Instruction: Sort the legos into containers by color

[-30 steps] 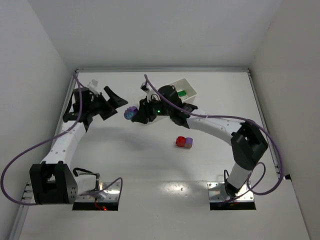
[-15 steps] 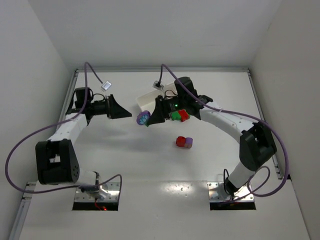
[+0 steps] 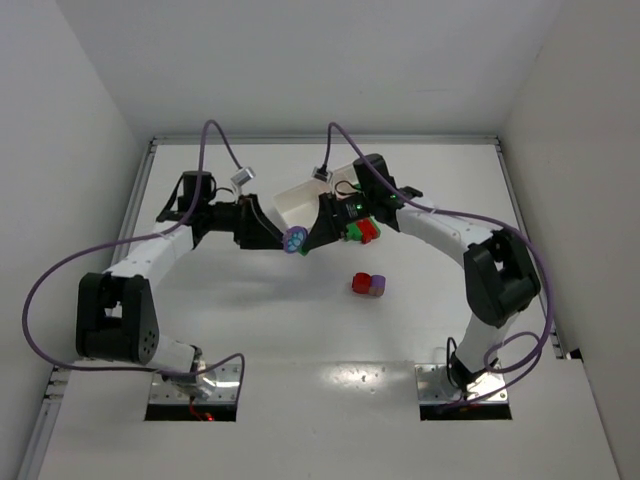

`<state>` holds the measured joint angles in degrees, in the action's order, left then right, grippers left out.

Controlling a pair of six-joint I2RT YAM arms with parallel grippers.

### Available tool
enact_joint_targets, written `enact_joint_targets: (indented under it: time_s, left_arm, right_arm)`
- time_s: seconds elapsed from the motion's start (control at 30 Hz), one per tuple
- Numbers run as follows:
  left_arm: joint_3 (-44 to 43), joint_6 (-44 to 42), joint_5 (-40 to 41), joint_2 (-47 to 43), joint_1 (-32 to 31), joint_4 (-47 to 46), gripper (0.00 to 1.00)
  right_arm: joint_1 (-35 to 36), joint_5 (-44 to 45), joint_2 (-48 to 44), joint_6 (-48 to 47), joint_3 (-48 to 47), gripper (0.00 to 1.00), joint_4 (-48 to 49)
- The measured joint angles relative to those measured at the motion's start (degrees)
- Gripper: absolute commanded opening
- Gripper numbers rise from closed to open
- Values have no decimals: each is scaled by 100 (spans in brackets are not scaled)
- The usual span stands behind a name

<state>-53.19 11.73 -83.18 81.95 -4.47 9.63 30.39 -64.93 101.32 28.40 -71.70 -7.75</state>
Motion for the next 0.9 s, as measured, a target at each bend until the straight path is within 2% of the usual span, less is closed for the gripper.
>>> enact_joint_targets:
  time_s: [0.2,0.27,0.3,0.37,0.4,0.5,0.53,0.63,0.9]
  left_arm:
    - [-85,-76,-20,0,-293,63,79]
    - [-116,-79,-22,0,-372,72,74]
    - [-142,-79,-13,-2,-407,87,64]
    - [-186,-105,83,-2,-466,107,51]
    - [-197,-125,138,0,-496,114,40]
    - [-249,-55,212,9,-527,173,22]
    - [-275,-20,260,13,-525,190,12]
    - [-332,-31,330,35,-531,177,0]
    - [-538,-153,407,133,-671,168,0]
  right_arm:
    - [-63,-74,13,188,0,0,170]
    - [-63,-98,15,219,0,0,186]
    - [-63,-131,22,229,0,0,199]
    - [-63,-267,33,269,0,0,212]
    - [-63,-339,35,278,0,0,216]
    - [-63,-452,37,243,0,0,212]
    - [-63,-442,39,205,0,0,212]
    - [-90,-424,46,142,0,0,146]
    - [-101,-59,-278,-540,404,0,-431]
